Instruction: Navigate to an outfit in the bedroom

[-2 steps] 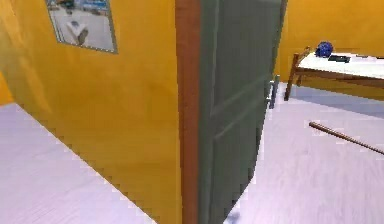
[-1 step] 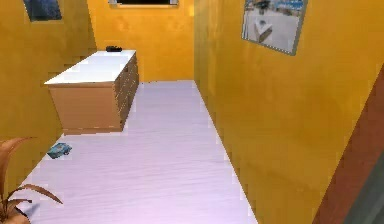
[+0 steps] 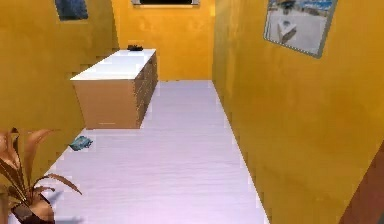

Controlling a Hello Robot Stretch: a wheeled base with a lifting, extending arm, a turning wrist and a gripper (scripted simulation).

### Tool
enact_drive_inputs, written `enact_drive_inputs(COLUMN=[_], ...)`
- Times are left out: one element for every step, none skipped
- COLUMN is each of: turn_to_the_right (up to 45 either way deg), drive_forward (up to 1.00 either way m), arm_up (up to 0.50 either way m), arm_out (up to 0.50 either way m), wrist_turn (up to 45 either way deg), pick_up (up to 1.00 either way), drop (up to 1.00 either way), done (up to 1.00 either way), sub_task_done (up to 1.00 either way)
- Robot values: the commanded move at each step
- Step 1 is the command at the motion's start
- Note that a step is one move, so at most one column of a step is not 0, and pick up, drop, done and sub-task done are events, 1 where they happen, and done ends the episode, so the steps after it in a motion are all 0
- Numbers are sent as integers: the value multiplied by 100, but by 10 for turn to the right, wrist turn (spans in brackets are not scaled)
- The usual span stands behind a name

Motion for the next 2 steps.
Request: enact_drive_inputs(turn_to_the_right=[0, -30], drive_forward=[45, 0], arm_up=[0, 0], arm_out=[0, 0], wrist_turn=[0, 0], pick_up=[0, 0], drop=[0, 0], done=[0, 0], sub_task_done=[0, 0])
